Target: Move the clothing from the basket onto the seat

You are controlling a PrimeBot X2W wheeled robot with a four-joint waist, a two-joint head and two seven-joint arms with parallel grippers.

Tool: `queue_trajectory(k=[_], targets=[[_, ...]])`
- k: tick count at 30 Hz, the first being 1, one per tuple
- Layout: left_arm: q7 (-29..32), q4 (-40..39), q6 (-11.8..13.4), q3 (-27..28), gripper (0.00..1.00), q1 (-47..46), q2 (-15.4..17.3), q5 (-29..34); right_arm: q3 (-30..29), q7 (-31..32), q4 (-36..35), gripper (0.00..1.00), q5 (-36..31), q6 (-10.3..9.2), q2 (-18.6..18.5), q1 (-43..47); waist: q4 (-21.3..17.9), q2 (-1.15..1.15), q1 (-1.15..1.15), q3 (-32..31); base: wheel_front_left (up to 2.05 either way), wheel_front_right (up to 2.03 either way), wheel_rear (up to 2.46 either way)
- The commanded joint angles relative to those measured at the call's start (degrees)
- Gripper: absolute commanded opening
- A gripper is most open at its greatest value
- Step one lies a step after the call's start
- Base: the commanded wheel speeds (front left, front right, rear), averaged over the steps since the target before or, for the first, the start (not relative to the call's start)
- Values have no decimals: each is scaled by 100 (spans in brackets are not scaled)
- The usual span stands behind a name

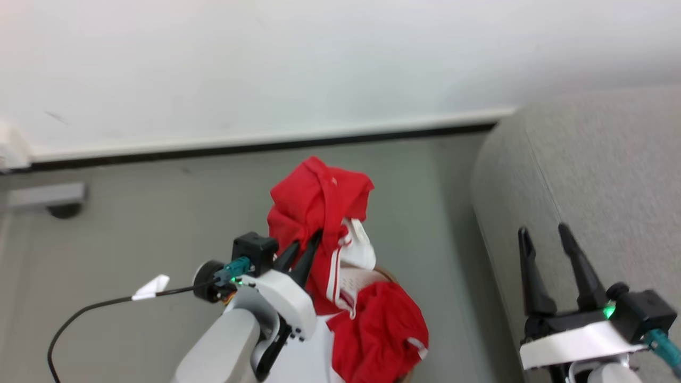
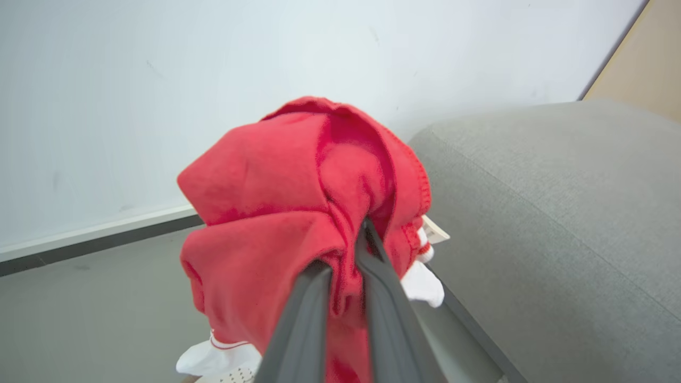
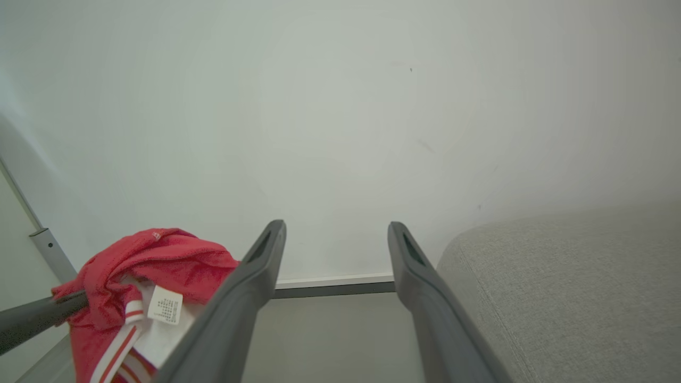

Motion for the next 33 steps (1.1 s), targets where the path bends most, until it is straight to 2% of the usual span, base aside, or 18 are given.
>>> queue_trajectory(k=[1,9,18,27,33], targets=[[-4,-116,13,22,0,76,50,-29,11,3,29,100,10,-12,-27,86,267,0,1,-313,0,0,0],[-4,-1386,11,143,0,167,172,-209,327,4,93,100,45,-12,-26,338,434,0,1,-755,0,0,0],[143,-2265,52,161,0,140,215,-349,491,3,81,100,23,-12,-25,424,493,0,1,-887,0,0,0],[267,-2581,172,71,0,281,180,-405,641,4,46,100,-59,-12,-25,387,489,0,1,-876,0,0,0],[287,-2711,202,-14,0,300,138,-435,1208,4,17,100,-111,-12,-227,313,535,0,1,-857,0,0,0]])
